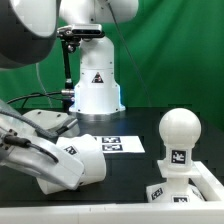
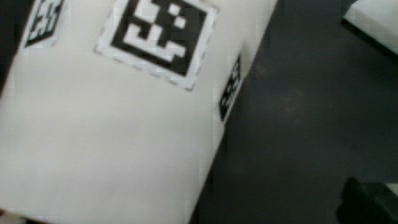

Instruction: Assemble lamp

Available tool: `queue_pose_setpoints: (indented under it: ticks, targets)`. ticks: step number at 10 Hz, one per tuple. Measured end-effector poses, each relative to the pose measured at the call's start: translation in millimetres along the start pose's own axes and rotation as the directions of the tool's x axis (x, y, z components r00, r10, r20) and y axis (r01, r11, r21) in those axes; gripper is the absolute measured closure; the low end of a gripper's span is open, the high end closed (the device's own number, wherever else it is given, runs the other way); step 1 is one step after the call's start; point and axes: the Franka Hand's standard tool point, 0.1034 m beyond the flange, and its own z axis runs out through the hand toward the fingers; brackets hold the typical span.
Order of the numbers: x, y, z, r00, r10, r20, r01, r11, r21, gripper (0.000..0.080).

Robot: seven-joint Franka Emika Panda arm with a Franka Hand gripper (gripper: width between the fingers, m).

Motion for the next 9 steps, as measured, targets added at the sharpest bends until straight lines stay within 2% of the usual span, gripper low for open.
queue_pose_setpoints:
  ticks: [1, 2, 3, 5, 6, 7, 8, 9]
  targets:
    - [0.1, 0.1, -0.1, 1.000, 0.000, 0.000, 0.000, 1.000, 0.000, 0.0101]
    - [0.2, 0.3, -0.2, 1.000, 0.000, 0.000, 0.000, 1.000, 0.000, 0.0216]
    - [0.2, 0.3, -0.2, 1.000, 0.000, -0.001, 0.000, 1.000, 0.000, 0.0216]
    - [0.3, 0.4, -0.3, 1.000, 0.001, -0.001, -0.001, 1.000, 0.001, 0.0578]
    - [0.4, 0.4, -0.3, 1.000, 0.001, -0.001, -0.001, 1.000, 0.001, 0.0709]
    - [0.4, 0.4, -0.3, 1.000, 0.001, -0.001, -0.001, 1.000, 0.001, 0.0709]
    - [0.4, 0.4, -0.3, 1.000, 0.001, -0.001, -0.001, 1.000, 0.001, 0.0768]
    - [0.5, 0.5, -0.4, 1.000, 0.001, -0.001, -0.001, 1.000, 0.001, 0.0771]
